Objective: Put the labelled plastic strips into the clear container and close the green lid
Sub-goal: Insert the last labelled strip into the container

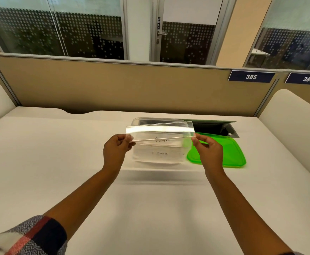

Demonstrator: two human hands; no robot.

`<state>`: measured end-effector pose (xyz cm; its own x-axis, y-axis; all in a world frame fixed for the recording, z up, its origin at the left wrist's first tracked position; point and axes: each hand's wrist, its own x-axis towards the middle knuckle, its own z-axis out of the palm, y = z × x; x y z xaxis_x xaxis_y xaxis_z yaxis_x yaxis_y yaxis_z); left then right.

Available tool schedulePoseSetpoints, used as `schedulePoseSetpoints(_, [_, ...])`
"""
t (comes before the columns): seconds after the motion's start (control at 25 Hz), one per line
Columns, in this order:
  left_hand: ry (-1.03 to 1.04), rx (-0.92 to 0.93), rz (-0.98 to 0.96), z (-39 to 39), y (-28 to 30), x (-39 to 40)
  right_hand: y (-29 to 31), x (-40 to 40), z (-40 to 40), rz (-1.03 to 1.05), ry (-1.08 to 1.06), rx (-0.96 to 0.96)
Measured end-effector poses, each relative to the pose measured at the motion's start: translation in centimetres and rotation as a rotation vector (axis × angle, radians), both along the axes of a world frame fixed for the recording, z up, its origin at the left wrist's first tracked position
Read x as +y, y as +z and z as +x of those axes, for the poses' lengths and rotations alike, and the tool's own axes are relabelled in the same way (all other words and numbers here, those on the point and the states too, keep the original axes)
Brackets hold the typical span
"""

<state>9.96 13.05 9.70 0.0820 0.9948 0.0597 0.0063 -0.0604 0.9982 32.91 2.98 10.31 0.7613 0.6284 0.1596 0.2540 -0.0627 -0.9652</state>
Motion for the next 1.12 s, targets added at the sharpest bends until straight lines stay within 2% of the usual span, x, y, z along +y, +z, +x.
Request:
schedulePoseSetpoints(0.12, [0.017, 0.044, 0.032, 1.0, 0.4, 1.7, 0.0, 2.1, 0.8, 0.001, -0.027, 0.002])
schedulePoseSetpoints(0.28, [0.033, 0.256, 0.127, 2.0, -0.5, 3.4, -0.9, 4.1, 1.6, -0.013, -0.062, 0.024])
schedulePoseSetpoints(0.44, [0.077, 0.382, 0.172, 2.1, -1.7, 4.6, -2.0, 4.9, 1.8, -0.096, -0.063, -0.009])
schedulePoseSetpoints(0.56, [0.132, 0.480, 0.141, 2.0, -2.6, 5.4, -3.0, 4.9, 1.8, -0.183, -0.064, -0.080])
schedulePoseSetpoints(0.72, [0.153, 0.538, 0.121, 2.2, -3.3, 5.8, -3.8, 4.8, 1.7, -0.392, -0.040, -0.303])
schedulePoseSetpoints(0.96, [0.102, 0.645, 0.134, 2.8, -3.5, 5.8, -3.7, 5.0, 1.9, -0.522, -0.005, -0.392])
schedulePoseSetpoints(1.12, [0.047, 0.667, 0.000, 3.6, -3.0, 6.1, -3.4, 5.4, 1.6, -0.538, -0.019, -0.414])
